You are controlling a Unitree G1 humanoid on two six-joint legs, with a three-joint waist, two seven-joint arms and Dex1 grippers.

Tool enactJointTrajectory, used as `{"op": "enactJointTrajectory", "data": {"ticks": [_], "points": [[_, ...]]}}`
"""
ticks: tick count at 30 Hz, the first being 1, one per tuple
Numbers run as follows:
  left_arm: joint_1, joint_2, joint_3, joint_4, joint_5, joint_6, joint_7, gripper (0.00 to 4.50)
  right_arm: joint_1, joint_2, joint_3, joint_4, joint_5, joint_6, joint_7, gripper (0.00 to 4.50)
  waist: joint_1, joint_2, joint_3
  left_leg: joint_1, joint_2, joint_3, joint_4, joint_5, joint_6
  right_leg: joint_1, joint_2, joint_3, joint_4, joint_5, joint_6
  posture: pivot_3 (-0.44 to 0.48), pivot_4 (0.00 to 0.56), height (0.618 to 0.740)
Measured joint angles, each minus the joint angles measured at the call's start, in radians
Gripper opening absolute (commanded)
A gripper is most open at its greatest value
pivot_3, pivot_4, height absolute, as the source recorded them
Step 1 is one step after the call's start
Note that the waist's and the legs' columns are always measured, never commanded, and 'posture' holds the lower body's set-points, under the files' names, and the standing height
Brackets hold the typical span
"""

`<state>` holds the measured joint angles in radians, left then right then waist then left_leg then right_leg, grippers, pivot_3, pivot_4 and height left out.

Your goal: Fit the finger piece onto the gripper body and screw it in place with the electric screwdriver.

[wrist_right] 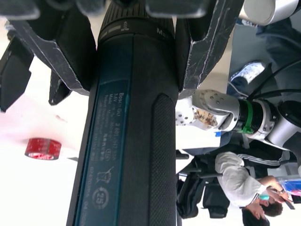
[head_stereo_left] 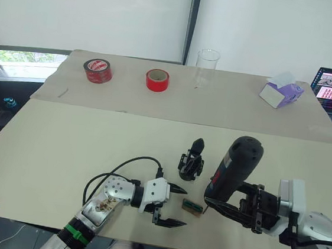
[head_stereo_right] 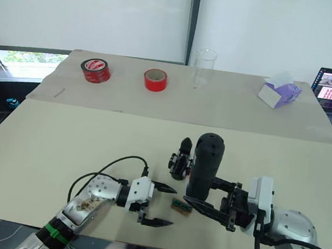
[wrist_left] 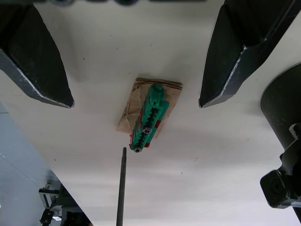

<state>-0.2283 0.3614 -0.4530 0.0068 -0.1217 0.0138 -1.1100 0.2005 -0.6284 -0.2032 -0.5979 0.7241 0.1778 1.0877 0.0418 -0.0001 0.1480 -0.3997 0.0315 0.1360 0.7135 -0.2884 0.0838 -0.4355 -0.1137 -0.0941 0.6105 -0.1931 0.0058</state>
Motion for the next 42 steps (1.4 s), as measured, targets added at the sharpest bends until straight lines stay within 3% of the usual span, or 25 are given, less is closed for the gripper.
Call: {"op": "enactJointTrajectory", "data": {"ticks": [42], "points": [[-0.001,-0.006,0.0,0.007,0.0,-0.01,0.004,4.5,-0.061,-0.028,0.014,0.001,0.026,0.027,-0.028,1.91,0.002,0.0,0.0,0.0,0.0,0.0,0.0,0.0,0.0,0.0,0.0,0.0,0.0,0.0,0.0,0.0,0.15,0.74]]}}
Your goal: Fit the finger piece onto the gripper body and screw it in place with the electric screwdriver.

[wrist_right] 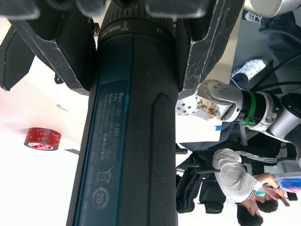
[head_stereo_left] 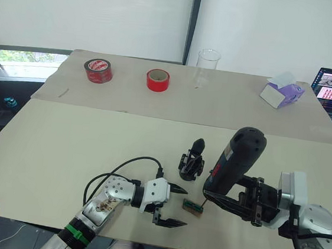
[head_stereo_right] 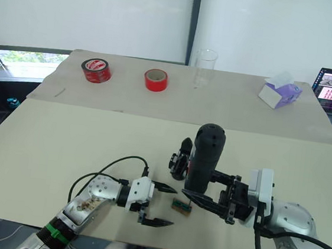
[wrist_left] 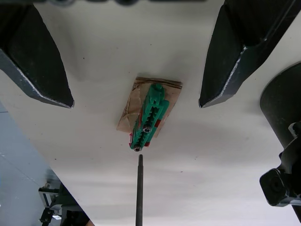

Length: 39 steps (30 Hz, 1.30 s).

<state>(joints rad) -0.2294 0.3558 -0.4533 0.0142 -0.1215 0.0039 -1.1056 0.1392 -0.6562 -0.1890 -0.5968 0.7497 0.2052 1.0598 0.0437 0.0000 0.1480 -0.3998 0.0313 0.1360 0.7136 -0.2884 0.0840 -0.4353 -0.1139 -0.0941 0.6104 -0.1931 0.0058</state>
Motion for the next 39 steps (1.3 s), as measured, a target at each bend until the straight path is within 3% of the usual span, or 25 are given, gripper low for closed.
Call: {"op": "enactJointTrajectory", "data": {"ticks": [39], "points": [[0.002,0.002,0.0,-0.002,0.0,-0.001,0.003,4.5,0.023,0.025,0.002,0.019,-0.042,-0.032,0.039,1.91,-0.001,0.0,0.0,0.0,0.0,0.0,0.0,0.0,0.0,0.0,0.0,0.0,0.0,0.0,0.0,0.0,0.15,0.74]]}}
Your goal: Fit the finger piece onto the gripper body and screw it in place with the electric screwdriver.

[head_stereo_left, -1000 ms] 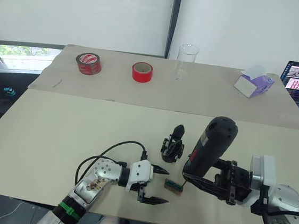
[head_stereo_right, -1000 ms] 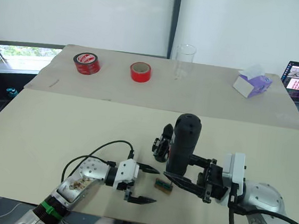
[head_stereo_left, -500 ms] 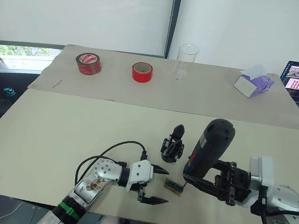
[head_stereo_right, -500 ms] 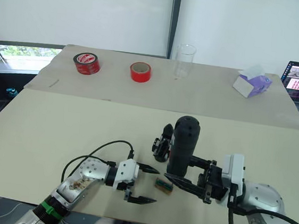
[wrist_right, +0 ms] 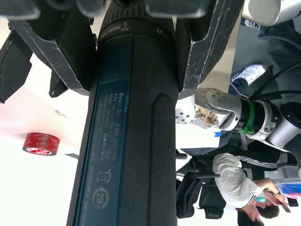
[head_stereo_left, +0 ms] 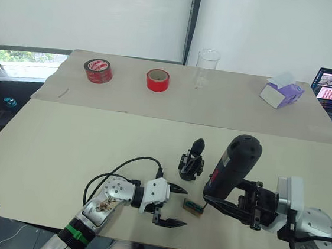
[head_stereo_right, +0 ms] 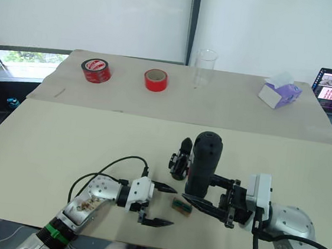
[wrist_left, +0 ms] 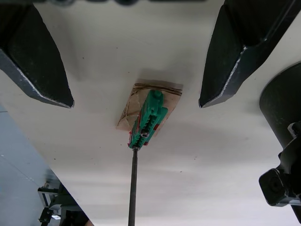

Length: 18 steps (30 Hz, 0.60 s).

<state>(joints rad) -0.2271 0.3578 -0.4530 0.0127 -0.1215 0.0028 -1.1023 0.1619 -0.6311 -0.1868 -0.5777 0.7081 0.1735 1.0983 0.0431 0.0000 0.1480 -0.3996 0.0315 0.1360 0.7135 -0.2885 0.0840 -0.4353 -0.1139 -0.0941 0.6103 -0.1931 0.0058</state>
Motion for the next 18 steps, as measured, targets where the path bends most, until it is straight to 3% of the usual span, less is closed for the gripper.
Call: {"op": "enactJointTrajectory", "data": {"ticks": [18], "points": [[0.04,0.012,0.043,-0.012,-0.054,-0.021,-0.008,4.5,-0.007,-0.016,-0.019,-0.003,0.034,0.011,-0.02,1.91,-0.007,0.0,0.0,0.0,0.001,0.0,-0.001,0.0,0.0,-0.002,0.001,0.0,0.001,0.0,0.0,0.0,0.15,0.74]]}}
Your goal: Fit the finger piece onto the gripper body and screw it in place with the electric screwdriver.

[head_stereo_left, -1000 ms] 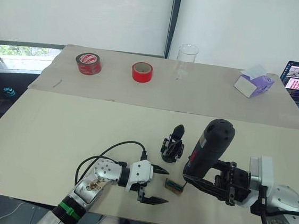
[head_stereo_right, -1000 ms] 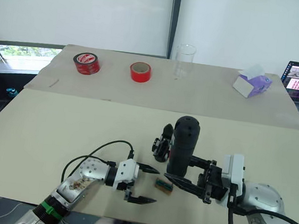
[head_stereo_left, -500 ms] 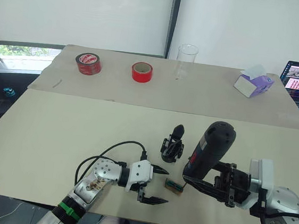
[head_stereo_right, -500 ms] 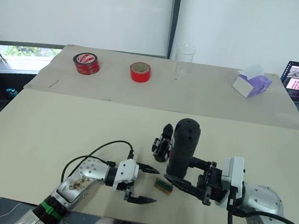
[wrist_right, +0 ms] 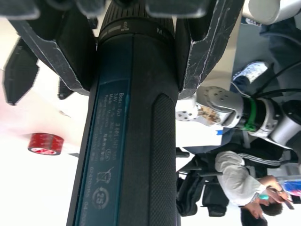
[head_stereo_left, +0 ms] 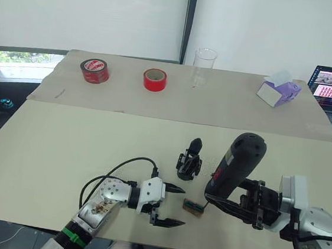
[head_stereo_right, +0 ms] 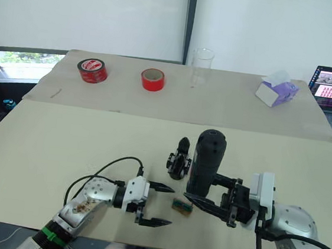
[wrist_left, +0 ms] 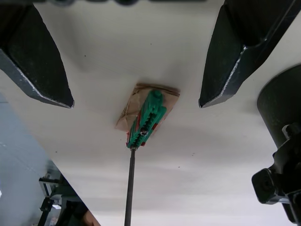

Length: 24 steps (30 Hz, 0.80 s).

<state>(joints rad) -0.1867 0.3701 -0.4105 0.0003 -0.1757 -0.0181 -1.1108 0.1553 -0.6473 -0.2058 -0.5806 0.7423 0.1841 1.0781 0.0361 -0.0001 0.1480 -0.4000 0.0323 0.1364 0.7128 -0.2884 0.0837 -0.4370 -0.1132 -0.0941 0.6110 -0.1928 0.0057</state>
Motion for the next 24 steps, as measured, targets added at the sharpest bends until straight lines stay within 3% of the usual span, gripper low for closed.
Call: {"op": "enactJointTrajectory", "data": {"ticks": [9,24], "points": [[0.009,0.04,0.043,-0.017,-0.054,0.023,-0.015,4.5,-0.036,-0.008,-0.006,-0.026,0.035,0.019,-0.044,1.91,0.001,0.0,0.0,-0.002,0.0,0.0,0.0,0.0,0.0,-0.001,0.0,0.0,0.0,0.0,0.0,0.0,0.15,0.74],[0.003,0.096,0.179,-0.174,-0.264,0.157,-0.056,4.5,-0.122,-0.047,-0.046,-0.08,0.135,0.101,-0.159,1.91,0.001,0.0,0.0,-0.003,0.0,0.0,0.001,0.0,0.0,-0.001,0.0,0.0,0.0,0.001,0.0,0.0,0.15,0.74]]}}
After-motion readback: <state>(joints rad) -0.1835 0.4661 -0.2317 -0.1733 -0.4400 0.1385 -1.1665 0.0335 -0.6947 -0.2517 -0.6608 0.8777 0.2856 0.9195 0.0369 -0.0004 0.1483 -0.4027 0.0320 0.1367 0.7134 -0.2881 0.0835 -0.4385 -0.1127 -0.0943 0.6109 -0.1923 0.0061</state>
